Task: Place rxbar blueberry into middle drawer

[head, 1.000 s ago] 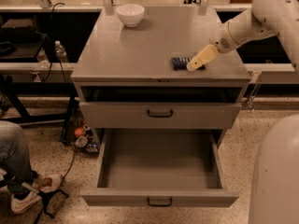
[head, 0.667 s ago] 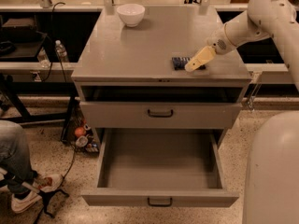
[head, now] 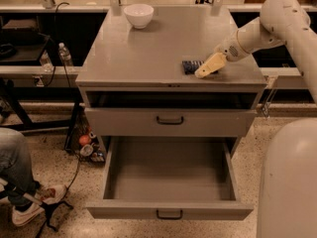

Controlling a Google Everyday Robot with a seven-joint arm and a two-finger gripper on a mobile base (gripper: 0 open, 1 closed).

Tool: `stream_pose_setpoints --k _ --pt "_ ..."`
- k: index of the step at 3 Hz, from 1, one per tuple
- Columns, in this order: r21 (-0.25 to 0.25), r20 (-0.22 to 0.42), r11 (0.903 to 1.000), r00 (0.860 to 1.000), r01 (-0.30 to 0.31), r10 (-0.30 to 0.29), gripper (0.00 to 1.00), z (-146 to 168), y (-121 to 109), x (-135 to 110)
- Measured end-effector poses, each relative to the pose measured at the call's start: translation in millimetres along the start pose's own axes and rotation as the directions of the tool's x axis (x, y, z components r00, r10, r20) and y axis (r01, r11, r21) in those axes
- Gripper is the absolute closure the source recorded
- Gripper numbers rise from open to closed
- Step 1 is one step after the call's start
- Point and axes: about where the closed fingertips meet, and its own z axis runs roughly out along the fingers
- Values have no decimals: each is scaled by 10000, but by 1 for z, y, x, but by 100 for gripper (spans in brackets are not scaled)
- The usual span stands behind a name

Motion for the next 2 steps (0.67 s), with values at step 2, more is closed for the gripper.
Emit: stream_pose_setpoints --k 2 --pt "38 44 10000 10000 -69 69 67 1 0 1"
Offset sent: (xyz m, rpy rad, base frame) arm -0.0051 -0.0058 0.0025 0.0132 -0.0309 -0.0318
